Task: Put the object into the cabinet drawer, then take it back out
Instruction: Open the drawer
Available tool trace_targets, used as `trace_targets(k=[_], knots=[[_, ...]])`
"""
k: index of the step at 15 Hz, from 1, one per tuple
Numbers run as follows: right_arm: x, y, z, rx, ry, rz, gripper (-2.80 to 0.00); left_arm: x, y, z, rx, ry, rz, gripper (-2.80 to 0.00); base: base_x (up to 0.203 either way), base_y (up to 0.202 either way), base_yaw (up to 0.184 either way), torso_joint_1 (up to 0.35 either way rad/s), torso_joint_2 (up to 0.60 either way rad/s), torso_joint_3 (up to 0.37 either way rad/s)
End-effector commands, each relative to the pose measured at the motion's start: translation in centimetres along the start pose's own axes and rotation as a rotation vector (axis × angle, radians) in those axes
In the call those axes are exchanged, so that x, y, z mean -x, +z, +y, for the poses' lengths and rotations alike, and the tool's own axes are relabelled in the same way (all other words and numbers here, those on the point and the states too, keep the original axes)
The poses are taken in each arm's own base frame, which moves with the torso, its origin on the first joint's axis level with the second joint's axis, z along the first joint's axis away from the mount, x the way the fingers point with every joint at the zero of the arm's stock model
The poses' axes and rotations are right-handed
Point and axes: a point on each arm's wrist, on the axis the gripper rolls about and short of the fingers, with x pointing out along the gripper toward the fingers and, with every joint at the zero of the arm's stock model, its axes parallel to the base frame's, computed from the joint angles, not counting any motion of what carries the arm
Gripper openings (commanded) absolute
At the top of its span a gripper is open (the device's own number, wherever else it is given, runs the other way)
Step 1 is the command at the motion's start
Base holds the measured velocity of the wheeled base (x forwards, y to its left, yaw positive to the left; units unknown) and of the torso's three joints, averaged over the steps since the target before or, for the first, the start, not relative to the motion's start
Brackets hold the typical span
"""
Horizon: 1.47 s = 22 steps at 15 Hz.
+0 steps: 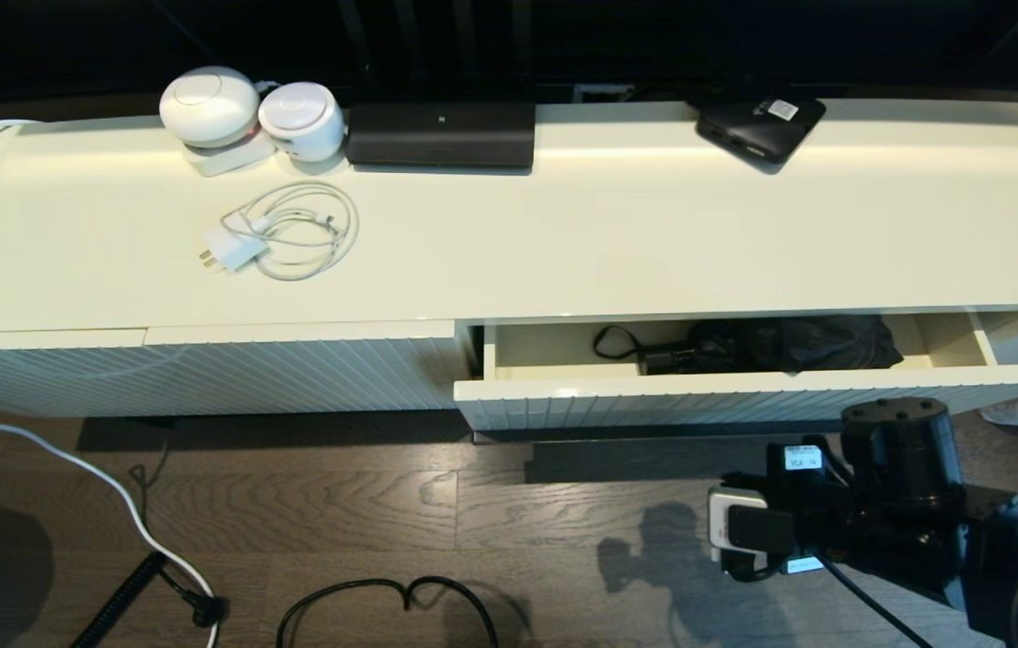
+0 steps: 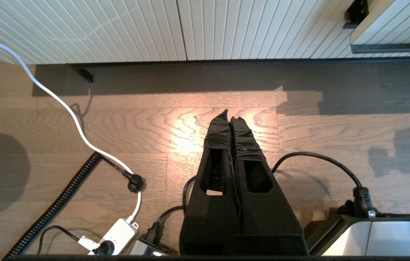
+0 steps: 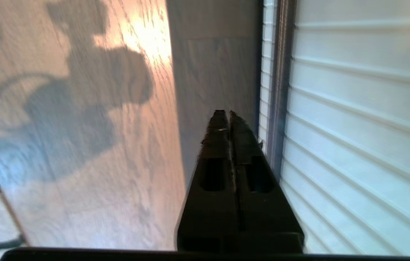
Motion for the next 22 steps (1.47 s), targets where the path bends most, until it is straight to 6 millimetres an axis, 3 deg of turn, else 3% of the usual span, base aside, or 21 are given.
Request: trace_targets(k=[1, 8, 12, 15, 22], knots=[[3.3, 0.1, -0.9, 0.003, -0.089, -0.023, -2.8, 0.0, 0.0, 0.0, 0.001, 0.001, -0.001, -2.8, 0.0, 0.0, 0.0, 0.0, 0.0, 0.0], [12.3, 0.8, -3.5, 0.009, -0.308, -0.076, -2.8, 0.0, 0.0, 0.0, 0.001, 0.001, -0.002, -2.8, 0.0, 0.0, 0.0, 0.0, 0.0, 0.0], [15.0, 1.3, -5.6, 0.013, -0.398, -0.084, -2.8, 0.0, 0.0, 0.0, 0.001, 0.001, -0.002, -2.8, 0.0, 0.0, 0.0, 0.0, 0.0, 0.0], [14.1, 1.8, -7.0, 0.014, -0.385, -0.079, -2.8, 0.0, 0.0, 0.0, 0.0, 0.001, -0.003, -2.8, 0.0, 0.0, 0.0, 0.0, 0.0, 0.0], [7.4, 2.8, -8.8, 0.013, -0.304, -0.052, -2.8, 0.0, 0.0, 0.0, 0.001, 0.001, -0.003, -2.8, 0.0, 0.0, 0.0, 0.0, 0.0, 0.0]])
